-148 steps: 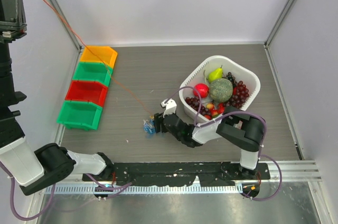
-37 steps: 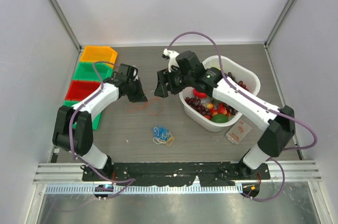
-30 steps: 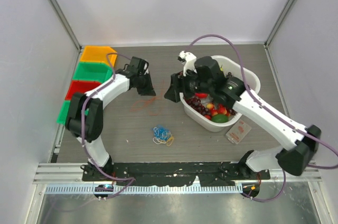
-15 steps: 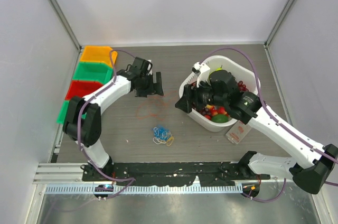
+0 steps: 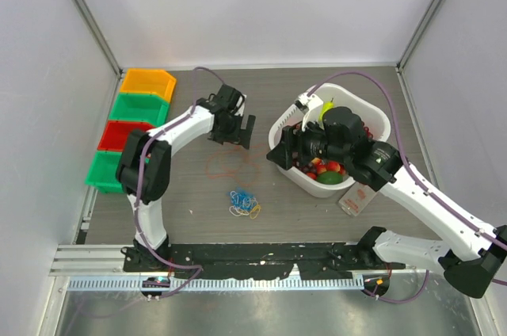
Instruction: Untangle the cables
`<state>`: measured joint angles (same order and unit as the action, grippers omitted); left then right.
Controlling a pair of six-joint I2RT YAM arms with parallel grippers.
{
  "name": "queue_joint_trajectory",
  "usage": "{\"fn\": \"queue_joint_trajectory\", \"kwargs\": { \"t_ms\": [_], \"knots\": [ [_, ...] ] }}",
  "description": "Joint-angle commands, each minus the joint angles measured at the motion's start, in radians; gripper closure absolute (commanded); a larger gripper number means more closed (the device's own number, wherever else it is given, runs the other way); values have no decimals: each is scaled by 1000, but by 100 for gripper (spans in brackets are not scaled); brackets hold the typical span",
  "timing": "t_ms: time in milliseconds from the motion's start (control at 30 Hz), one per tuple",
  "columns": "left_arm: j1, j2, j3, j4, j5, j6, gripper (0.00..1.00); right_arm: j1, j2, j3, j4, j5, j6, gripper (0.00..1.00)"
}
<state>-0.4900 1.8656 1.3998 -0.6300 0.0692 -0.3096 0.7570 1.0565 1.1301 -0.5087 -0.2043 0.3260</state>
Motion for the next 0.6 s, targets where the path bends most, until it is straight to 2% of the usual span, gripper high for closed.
{"fn": "queue_joint_trajectory", "kwargs": {
  "t_ms": [0, 167, 333, 400, 567],
  "knots": [
    [-53, 82, 132, -57, -107, 121, 0, -4, -43, -1, 12, 32, -16, 27],
    [-71, 194, 235, -158, -199, 159, 0, -4, -59, -7, 12, 31, -19, 27],
    [-70, 175, 183, -103, -241, 101, 0, -4, -76, -13, 6, 46, -24, 27],
    [-70, 191, 195, -131, -252, 75, 1, -4, -76, -13, 6, 46, -22, 27],
    [-67, 193, 159, -123, -217, 9, 0, -5, -73, -12, 9, 40, -22, 27]
  ]
}}
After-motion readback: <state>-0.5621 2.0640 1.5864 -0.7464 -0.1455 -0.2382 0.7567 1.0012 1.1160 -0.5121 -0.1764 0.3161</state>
